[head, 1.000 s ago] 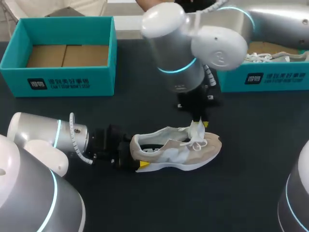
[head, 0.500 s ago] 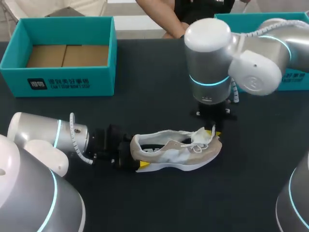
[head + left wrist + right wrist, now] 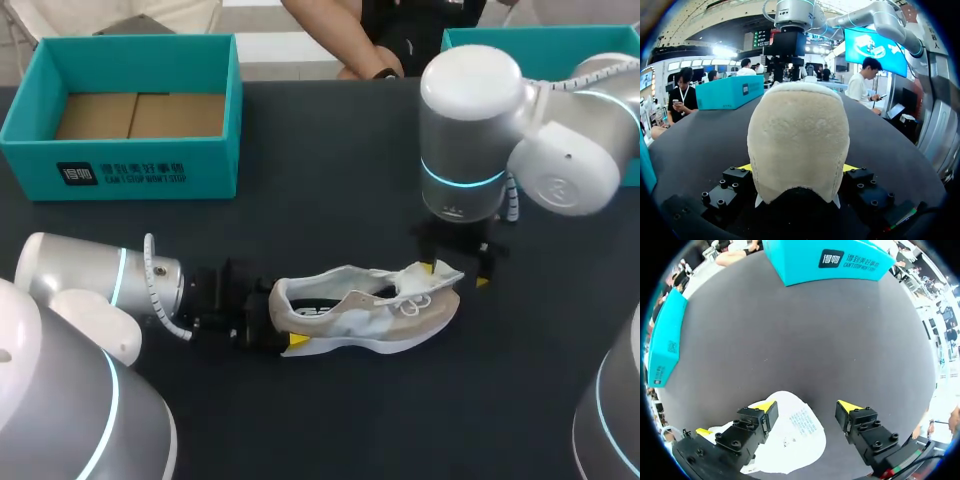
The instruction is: Take the shoe out of the shoebox, open the shoe tongue, remove and reinsert the insole, then place the shoe into the shoebox
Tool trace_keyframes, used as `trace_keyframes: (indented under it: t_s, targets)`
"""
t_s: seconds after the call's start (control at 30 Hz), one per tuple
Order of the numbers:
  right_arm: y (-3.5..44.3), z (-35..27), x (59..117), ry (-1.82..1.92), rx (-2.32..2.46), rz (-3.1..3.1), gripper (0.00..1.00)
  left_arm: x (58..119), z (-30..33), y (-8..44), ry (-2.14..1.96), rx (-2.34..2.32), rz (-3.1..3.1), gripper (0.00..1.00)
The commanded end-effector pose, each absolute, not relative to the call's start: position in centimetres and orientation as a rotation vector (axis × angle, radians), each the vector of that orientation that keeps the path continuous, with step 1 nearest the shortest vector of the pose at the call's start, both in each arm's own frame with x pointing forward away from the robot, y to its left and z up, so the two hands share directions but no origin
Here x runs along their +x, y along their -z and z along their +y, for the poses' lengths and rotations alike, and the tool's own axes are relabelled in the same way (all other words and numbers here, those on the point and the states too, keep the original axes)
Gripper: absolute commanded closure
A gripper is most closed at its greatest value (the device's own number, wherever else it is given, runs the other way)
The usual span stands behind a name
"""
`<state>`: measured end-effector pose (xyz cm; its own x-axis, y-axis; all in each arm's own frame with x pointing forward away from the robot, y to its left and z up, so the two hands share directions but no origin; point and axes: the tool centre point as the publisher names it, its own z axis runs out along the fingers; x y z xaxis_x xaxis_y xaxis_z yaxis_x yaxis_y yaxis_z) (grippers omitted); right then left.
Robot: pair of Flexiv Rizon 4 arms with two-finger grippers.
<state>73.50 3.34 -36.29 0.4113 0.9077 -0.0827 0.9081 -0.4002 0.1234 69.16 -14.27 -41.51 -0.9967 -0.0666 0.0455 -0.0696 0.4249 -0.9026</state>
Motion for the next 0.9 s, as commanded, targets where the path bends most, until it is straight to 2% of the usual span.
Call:
trace_keyframes:
  t_s: [0.03, 0.17, 0.33, 0.6, 0.63, 0.67, 0.73, 0.77, 0.9]
  targets:
    - [34.3, 3.1, 72.9, -0.044, 2.495, 1.615, 0.20, 68.9, -14.0, 42.1, -1.677, 0.129, -2.651, 1.00]
    - [32.9, 3.5, 73.4, -0.098, 2.480, 1.611, 0.17, 68.9, -14.0, 42.1, -1.677, 0.129, -2.651, 1.00]
    - [30.6, 4.1, 74.3, -0.227, 2.444, 1.636, 0.00, 68.9, -14.0, 42.1, -1.677, 0.129, -2.651, 1.00]
    - [26.0, 6.8, 76.4, -0.371, 2.233, 1.889, 0.00, 68.9, -14.0, 42.1, -1.677, 0.129, -2.651, 1.00]
    - [25.6, 7.1, 76.7, -0.371, 2.190, 1.932, 0.15, 68.9, -14.0, 42.1, -1.677, 0.129, -2.651, 1.00]
    - [25.2, 7.5, 77.0, -0.376, 2.158, 1.976, 0.50, 68.9, -14.0, 42.1, -1.677, 0.129, -2.651, 1.00]
    - [24.5, 8.4, 77.4, -0.356, 2.080, 2.053, 0.69, 68.9, -14.0, 42.1, -1.677, 0.129, -2.651, 1.00]
    - [24.2, 8.9, 77.6, -0.355, 2.037, 2.105, 1.00, 68.9, -14.0, 42.1, -1.677, 0.129, -2.651, 1.00]
    - [23.4, 10.9, 77.9, -0.341, 1.864, 2.295, 1.00, 68.9, -14.0, 42.1, -1.677, 0.129, -2.651, 1.00]
